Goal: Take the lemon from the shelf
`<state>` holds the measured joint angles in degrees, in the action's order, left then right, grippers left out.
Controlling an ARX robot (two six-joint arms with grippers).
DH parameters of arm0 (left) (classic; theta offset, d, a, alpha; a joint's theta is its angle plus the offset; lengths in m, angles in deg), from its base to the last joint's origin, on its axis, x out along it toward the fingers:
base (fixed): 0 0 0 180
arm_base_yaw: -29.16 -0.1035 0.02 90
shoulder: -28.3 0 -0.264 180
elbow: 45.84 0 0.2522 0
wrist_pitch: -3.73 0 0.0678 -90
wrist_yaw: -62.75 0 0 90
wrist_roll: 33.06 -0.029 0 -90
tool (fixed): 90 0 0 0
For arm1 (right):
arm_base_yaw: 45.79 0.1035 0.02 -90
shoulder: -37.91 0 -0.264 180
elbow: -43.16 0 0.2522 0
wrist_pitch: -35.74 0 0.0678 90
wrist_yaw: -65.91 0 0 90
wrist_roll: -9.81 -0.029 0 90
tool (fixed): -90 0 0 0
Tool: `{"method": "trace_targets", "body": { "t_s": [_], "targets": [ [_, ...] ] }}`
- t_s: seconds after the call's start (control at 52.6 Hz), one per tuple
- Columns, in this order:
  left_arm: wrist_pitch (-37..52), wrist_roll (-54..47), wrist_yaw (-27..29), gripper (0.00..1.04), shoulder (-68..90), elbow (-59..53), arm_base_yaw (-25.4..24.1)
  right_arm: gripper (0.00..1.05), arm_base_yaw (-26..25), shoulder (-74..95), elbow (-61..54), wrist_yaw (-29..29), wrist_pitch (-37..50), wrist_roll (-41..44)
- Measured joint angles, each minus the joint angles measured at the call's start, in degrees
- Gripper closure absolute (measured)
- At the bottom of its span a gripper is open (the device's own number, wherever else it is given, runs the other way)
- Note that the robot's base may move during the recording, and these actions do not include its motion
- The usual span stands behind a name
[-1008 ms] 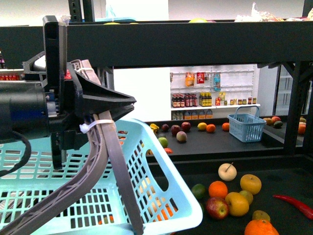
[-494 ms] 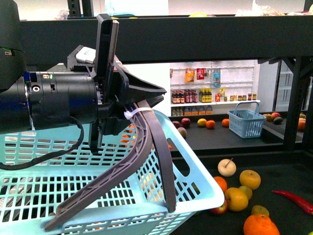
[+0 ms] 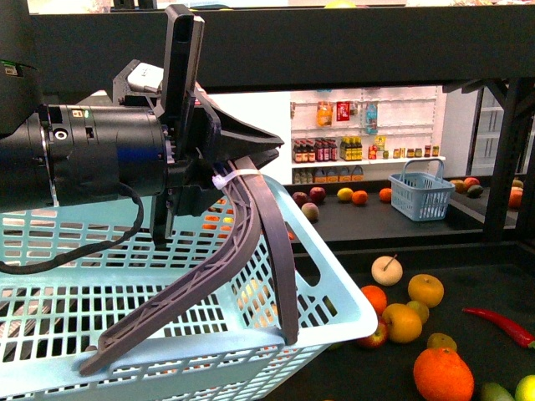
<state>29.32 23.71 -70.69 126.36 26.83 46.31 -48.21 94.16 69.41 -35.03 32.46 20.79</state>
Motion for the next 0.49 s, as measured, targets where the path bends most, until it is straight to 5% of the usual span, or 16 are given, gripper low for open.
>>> {"method": "trace_targets", "body": {
  "t_s": [0.228,0.494],
  "targets": [
    [0.0,-0.2,0.2,0.97,0.1,0.0,0.0,0.07,-0.2,37.0,15.1,-6.0,12.0,6.8],
    [0.0,-0.2,0.0,0.97,0.1,0.0,0.0,0.07,3.0,67.1,37.3,-4.2,14.8,6.8]
  ]
}}
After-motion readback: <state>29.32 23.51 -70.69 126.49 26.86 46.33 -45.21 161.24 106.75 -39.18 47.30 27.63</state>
